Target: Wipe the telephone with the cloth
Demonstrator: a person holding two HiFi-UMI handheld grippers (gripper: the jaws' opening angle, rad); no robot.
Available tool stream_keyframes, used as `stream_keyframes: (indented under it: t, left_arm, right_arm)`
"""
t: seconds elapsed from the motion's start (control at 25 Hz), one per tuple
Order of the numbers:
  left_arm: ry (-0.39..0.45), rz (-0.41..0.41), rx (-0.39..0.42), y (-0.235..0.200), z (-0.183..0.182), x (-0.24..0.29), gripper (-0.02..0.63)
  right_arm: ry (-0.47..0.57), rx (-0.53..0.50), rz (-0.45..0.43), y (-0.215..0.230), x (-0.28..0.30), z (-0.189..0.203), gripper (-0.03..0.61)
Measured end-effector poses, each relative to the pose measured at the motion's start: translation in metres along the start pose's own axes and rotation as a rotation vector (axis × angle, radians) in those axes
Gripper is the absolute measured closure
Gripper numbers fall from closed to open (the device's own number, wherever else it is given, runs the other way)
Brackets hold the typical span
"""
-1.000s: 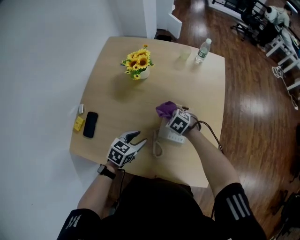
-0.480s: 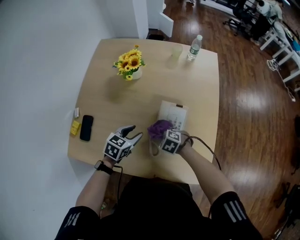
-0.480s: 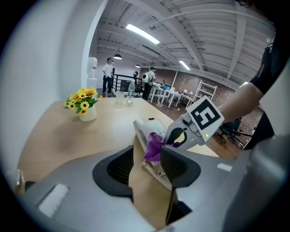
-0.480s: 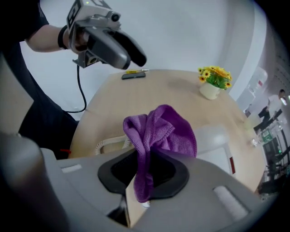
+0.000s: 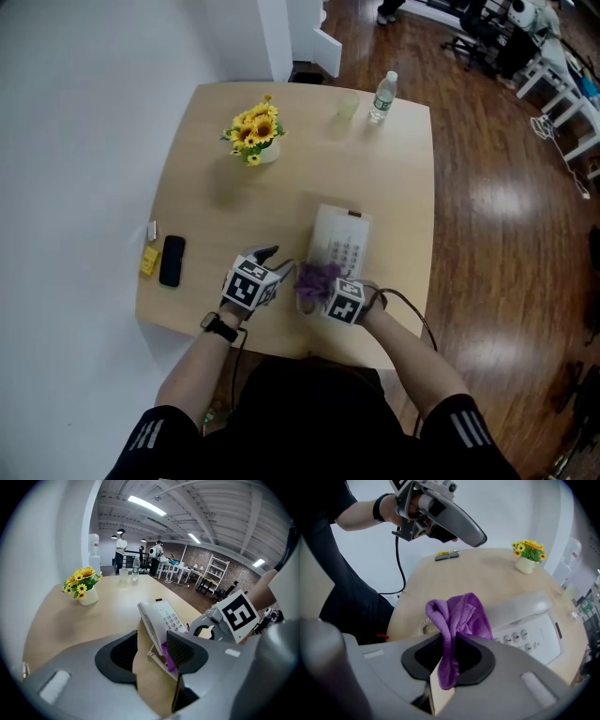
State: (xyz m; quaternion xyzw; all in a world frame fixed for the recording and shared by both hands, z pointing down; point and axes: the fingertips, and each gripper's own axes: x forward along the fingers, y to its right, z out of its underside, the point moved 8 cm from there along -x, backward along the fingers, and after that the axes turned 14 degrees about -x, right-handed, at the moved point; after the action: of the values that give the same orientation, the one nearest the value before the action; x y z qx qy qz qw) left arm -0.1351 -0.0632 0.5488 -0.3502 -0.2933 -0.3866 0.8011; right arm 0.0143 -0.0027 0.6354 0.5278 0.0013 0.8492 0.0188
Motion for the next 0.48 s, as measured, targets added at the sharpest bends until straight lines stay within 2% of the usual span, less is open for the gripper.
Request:
stream_keyframes:
  t: [0.2,0.36,0.48]
  left_arm:
    - [-0.040,-0.033,-0.007,0.016,-0.023,0.027,0.395]
    - [-0.076,-0.048,0.011,0.032,-0.036,0.054,0.376]
    - [-0.099,-0.051,-0.039,0.037,-0.035,0.077,0.373]
  right_arm:
    - [0.135,0.111,0.079,-0.004,-0.041,0.010,0.511]
    - [0.214,0.213,0.185,-0.004,-0.075,0.035,0.511]
    - [0.266,0.299,0.279,-0.001,-0.100,0.057,0.511]
